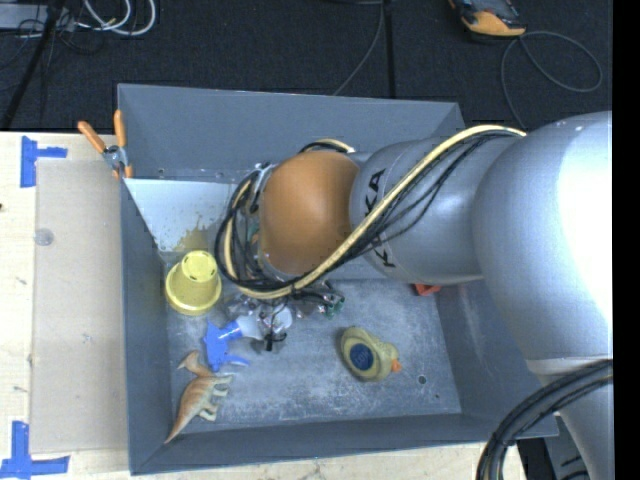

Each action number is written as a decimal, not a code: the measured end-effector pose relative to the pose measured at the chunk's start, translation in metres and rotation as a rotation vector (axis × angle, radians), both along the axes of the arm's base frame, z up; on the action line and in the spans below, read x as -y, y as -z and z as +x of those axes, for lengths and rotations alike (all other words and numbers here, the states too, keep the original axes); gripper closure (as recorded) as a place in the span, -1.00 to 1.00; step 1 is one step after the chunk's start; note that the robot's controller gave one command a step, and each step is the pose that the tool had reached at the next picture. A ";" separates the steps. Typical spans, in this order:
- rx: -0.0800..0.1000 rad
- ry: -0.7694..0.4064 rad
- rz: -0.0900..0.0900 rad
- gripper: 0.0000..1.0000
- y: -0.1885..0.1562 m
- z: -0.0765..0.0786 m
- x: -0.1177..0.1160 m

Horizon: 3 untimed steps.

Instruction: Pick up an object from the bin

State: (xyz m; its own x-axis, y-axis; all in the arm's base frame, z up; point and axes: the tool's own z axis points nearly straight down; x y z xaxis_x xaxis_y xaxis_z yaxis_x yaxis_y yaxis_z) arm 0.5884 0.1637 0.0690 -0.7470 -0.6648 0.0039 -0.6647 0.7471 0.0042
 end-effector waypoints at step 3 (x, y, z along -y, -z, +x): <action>0.001 0.002 0.001 1.00 -0.039 0.000 -0.001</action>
Offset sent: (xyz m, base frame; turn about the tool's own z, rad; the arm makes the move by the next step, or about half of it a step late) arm 0.0001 -0.0002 0.0543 0.0000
